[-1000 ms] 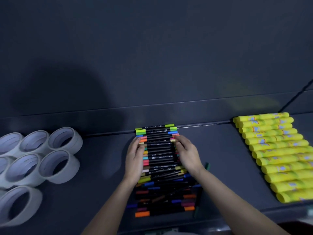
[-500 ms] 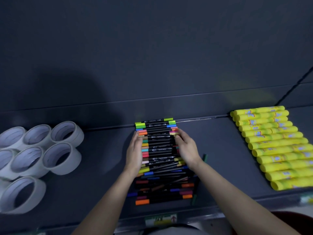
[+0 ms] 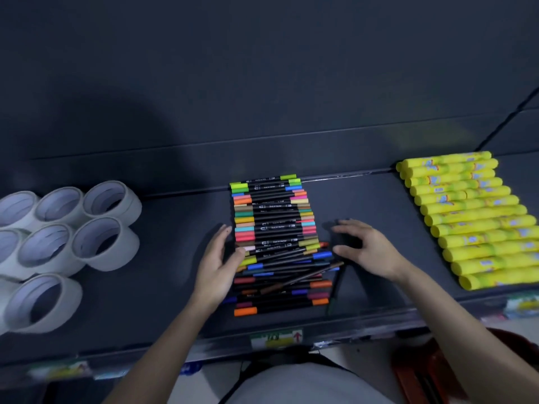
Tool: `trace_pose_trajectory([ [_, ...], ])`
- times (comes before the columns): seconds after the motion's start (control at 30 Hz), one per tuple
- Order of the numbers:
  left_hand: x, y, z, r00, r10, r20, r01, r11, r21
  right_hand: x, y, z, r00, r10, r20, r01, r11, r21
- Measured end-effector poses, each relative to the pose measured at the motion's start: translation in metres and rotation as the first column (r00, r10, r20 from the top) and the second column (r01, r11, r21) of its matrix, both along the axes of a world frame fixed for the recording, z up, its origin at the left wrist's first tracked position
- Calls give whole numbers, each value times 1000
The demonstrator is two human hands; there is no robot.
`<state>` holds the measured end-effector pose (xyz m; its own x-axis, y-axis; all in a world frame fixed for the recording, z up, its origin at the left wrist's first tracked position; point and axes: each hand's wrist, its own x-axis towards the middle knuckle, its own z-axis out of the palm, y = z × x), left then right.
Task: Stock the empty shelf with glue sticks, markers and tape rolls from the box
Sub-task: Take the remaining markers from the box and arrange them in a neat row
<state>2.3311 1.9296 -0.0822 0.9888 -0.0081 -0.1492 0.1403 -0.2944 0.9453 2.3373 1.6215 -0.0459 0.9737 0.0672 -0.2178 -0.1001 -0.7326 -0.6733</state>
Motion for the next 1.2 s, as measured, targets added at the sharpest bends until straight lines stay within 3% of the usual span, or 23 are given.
trace_pose_trajectory([
  [0.17,-10,-1,-4,1000,-10,18,10,1000,3,-10,-13,-1,990,137,-40,-142,978,-150],
  [0.33,-19,-1,-2,999,-24,34,23,1000,20,-17,-12,-4,979,186,85,-160,954,-254],
  [0.53,-22,2,3,999,18,30,-18,1000,7,-20,-18,-4,950,286,128,-220,899,-379],
  [0.77,-25,-1,3,998,33,49,-35,998,42,-26,-14,-1,919,375,119,-239,773,-588],
  [1.0,-28,-4,7,997,38,64,-45,993,109,-25,-11,4,907,419,26,-313,717,-623],
  [1.2,-29,-6,12,998,59,28,-61,994,86,-32,-23,0,914,362,182,-203,797,-568],
])
